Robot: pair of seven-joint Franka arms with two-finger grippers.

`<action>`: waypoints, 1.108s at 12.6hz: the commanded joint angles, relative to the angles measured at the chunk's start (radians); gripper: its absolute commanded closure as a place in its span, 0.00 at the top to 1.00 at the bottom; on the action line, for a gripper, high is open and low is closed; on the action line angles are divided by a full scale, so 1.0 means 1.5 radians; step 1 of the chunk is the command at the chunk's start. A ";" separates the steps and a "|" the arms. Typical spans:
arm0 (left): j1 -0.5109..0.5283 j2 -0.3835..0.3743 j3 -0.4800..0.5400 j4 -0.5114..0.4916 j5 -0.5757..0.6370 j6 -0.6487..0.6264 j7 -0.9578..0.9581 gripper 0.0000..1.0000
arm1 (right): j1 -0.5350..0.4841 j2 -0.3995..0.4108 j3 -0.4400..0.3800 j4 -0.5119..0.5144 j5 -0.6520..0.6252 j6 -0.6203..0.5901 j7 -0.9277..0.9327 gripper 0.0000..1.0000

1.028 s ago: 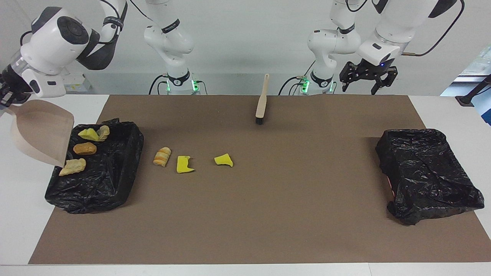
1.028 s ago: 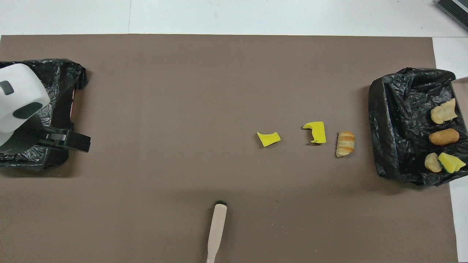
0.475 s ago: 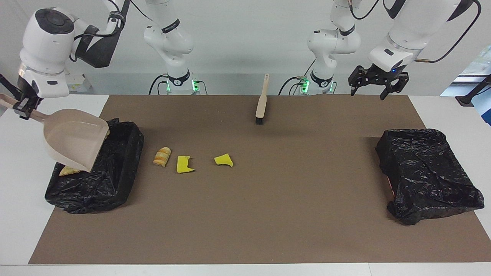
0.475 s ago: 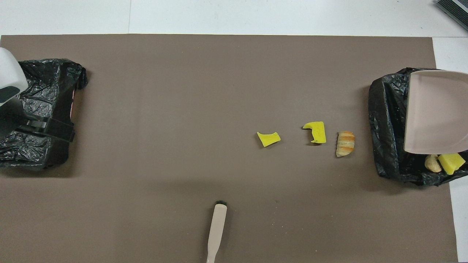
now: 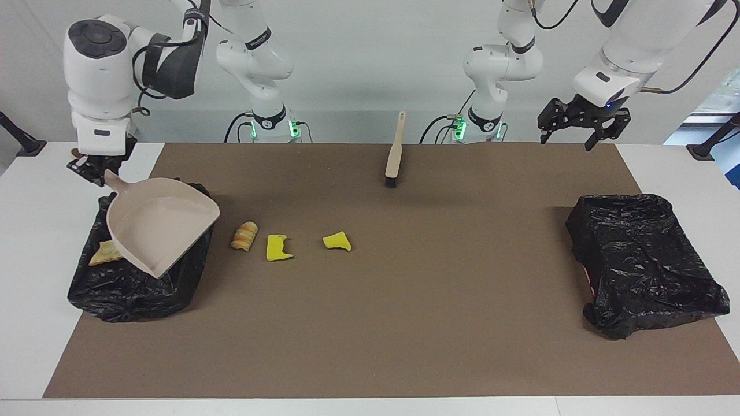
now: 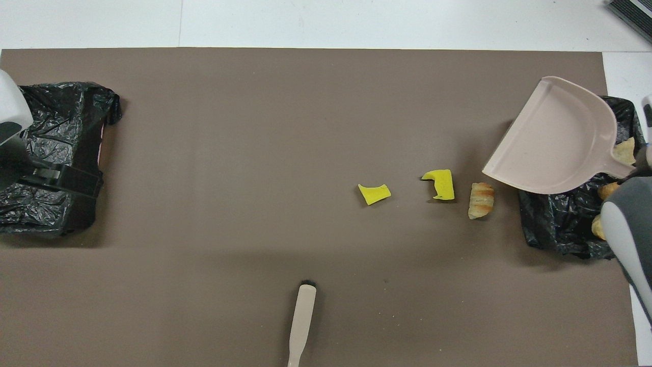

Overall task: Sweep and dump trash in bin
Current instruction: 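Tip the dustpan over the black bag with the right gripper to dump trash, then bring the empty dustpan back to the table center with the right gripper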

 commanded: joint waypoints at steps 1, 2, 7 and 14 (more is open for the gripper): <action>0.006 -0.033 -0.004 -0.046 0.004 0.028 0.009 1.00 | 0.057 -0.002 -0.001 -0.013 0.082 -0.038 0.154 0.00; 0.006 -0.034 -0.004 -0.047 0.004 0.028 0.009 1.00 | 0.078 0.006 -0.001 -0.011 0.130 -0.045 0.211 0.00; 0.010 -0.044 -0.002 -0.060 0.004 0.030 0.043 1.00 | 0.195 0.063 -0.001 -0.002 0.265 -0.016 0.549 0.00; 0.011 -0.042 -0.001 -0.053 0.005 0.019 0.037 1.00 | 0.405 0.177 -0.001 0.046 0.316 0.119 0.912 0.00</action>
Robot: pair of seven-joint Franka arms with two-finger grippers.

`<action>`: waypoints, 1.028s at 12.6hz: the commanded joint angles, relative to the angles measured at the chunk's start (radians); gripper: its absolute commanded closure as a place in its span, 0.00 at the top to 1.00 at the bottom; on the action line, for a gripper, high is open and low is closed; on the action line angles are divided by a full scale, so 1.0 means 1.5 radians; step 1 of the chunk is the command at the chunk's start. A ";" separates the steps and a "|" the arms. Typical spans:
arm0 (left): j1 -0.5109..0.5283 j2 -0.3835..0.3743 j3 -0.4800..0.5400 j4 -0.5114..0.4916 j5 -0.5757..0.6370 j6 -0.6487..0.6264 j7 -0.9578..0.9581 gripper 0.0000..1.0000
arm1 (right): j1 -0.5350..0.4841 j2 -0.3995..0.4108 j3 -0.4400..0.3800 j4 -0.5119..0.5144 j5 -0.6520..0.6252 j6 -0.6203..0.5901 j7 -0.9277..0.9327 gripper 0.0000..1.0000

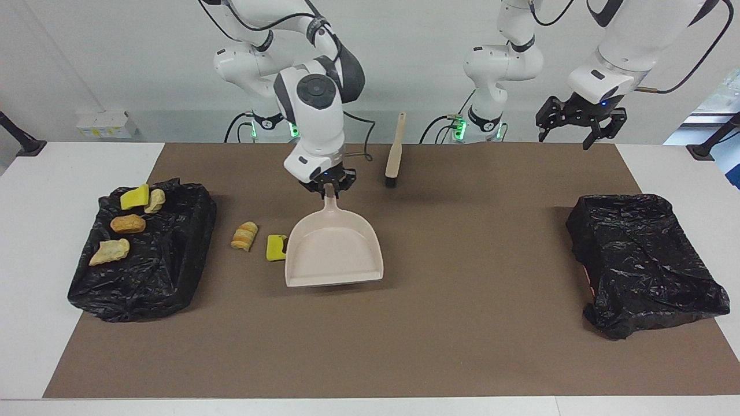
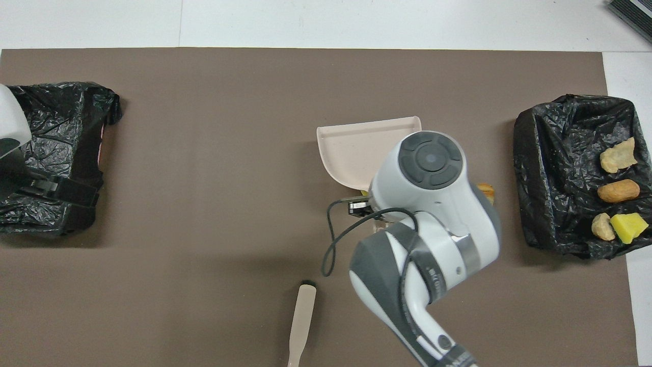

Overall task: Sweep and dump trash in bin
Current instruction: 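Bring the empty dustpan back to the table center with the right gripper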

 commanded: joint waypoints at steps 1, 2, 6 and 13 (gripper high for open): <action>0.010 -0.018 -0.003 -0.020 0.006 0.009 0.006 1.00 | 0.037 0.063 -0.005 0.063 0.026 0.017 0.055 0.00; 0.010 -0.018 -0.003 -0.020 0.007 0.012 0.005 1.00 | 0.050 0.093 -0.005 0.088 0.024 0.017 0.092 0.00; 0.021 -0.016 -0.003 -0.011 0.010 0.018 0.003 1.00 | 0.081 0.167 -0.005 0.152 0.027 0.039 0.145 0.00; 0.027 -0.010 -0.003 -0.007 0.012 0.053 0.007 1.00 | 0.061 0.188 -0.005 0.143 0.036 0.109 0.098 0.00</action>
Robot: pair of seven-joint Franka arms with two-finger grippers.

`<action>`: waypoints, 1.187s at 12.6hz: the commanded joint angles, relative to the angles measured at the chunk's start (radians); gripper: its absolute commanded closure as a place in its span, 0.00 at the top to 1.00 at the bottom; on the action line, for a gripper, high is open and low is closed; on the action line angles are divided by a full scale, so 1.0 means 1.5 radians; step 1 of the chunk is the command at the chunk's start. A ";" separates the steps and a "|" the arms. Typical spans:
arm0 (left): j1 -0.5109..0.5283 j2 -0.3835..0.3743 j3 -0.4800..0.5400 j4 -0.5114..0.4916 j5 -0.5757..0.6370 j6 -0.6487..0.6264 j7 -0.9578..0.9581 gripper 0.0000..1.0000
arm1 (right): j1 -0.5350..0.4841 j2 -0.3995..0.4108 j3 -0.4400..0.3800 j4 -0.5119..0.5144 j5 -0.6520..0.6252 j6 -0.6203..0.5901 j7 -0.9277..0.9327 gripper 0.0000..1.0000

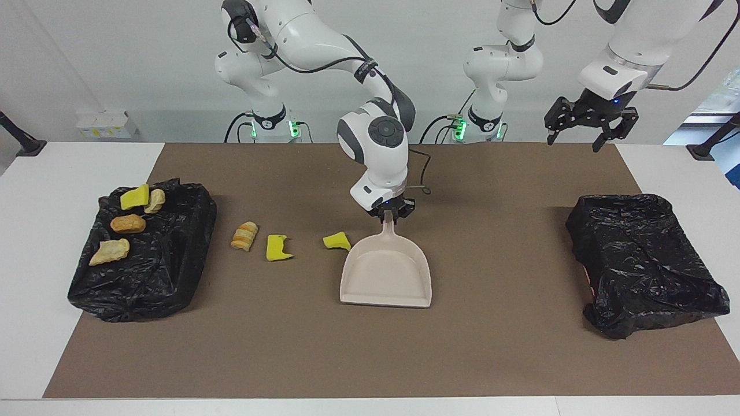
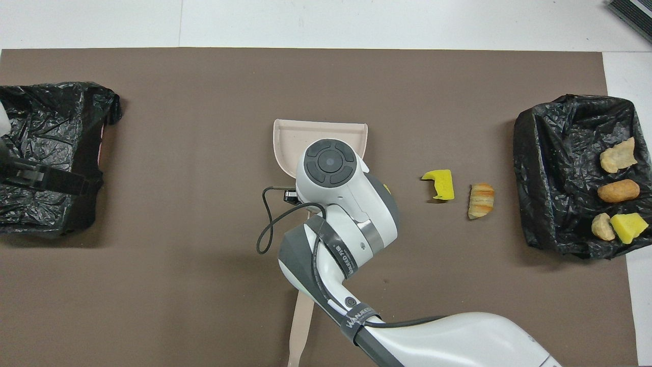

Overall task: Sweep and dump trash in bin
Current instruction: 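Bring the empty dustpan back to the table center with the right gripper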

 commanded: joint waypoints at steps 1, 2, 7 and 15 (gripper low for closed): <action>0.014 -0.006 -0.007 -0.007 0.013 0.013 0.007 1.00 | -0.016 0.009 0.003 0.006 0.023 0.019 -0.064 0.00; 0.014 -0.006 -0.007 -0.007 0.014 0.012 0.007 1.00 | -0.020 0.010 0.003 -0.001 0.024 0.028 -0.081 0.00; 0.013 -0.012 -0.007 -0.009 0.031 0.003 0.007 1.00 | -0.025 0.007 0.002 -0.034 0.020 0.059 -0.084 1.00; 0.012 -0.015 -0.007 -0.010 0.031 -0.020 0.005 1.00 | 0.008 -0.129 0.003 -0.109 0.017 -0.050 -0.021 1.00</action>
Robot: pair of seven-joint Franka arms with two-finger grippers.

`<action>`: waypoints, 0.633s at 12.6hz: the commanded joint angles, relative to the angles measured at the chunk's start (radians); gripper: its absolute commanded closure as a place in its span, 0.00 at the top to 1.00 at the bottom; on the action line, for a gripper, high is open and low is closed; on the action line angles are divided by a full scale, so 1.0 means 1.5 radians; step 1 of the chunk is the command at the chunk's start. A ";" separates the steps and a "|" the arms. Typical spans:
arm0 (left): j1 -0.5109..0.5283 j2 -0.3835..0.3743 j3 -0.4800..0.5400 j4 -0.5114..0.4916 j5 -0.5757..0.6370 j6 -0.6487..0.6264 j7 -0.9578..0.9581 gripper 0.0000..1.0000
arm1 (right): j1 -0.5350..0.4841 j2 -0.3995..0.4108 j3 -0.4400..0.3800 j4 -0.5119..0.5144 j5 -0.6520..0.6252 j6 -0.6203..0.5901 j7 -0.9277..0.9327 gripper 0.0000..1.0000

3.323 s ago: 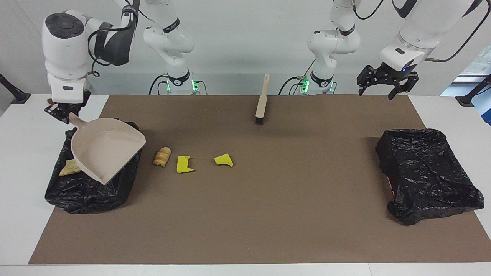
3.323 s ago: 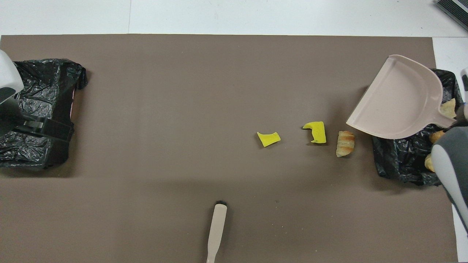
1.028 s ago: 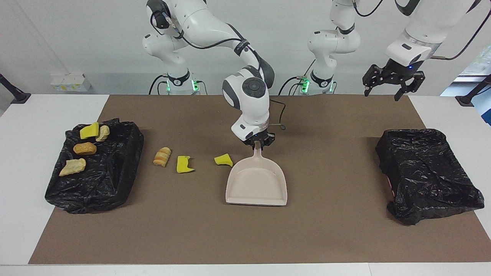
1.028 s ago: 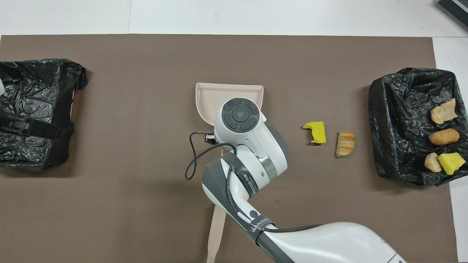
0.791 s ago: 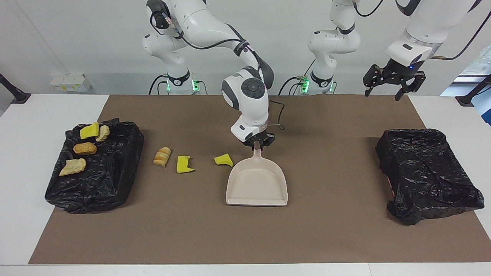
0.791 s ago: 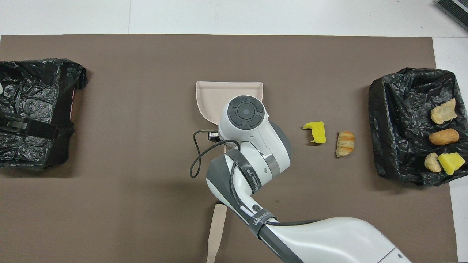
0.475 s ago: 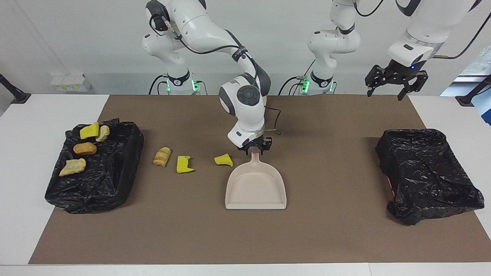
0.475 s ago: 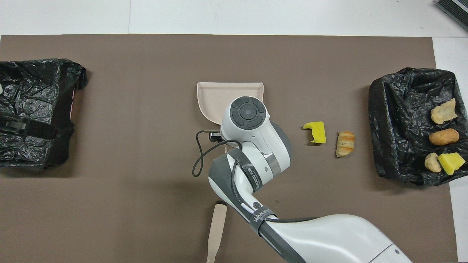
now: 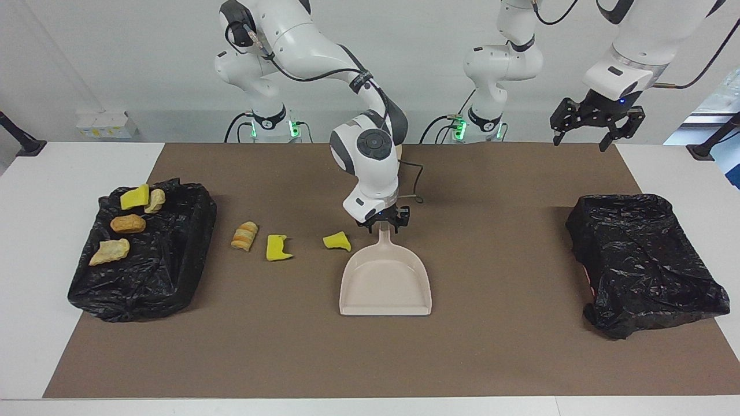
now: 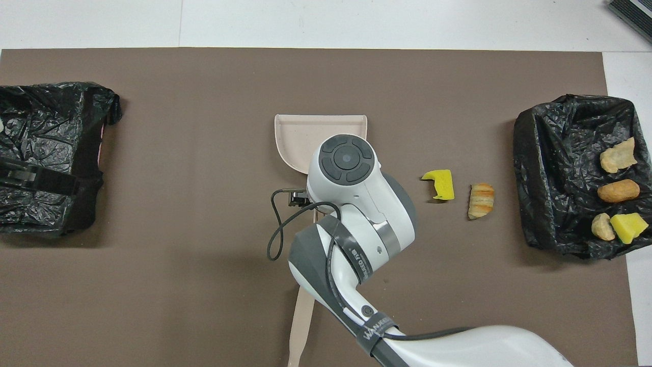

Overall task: Sweep and dump trash in bin
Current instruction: 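Bring the empty dustpan back to the table center with the right gripper, then open the right gripper off the dustpan handle and withdraw it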

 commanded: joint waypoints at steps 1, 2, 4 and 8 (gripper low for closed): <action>0.008 -0.014 -0.006 -0.010 0.012 -0.022 0.005 1.00 | 0.036 -0.082 0.001 -0.100 0.013 0.003 0.055 1.00; 0.013 -0.014 -0.006 -0.010 0.012 -0.023 0.006 1.00 | 0.048 -0.095 0.001 -0.118 0.013 0.003 0.084 1.00; 0.016 -0.014 -0.006 -0.010 0.012 -0.023 0.004 1.00 | 0.087 -0.124 0.001 -0.156 0.018 0.004 0.125 1.00; 0.019 -0.013 -0.006 -0.011 0.008 -0.012 -0.029 1.00 | 0.164 -0.200 0.001 -0.259 0.021 0.026 0.193 1.00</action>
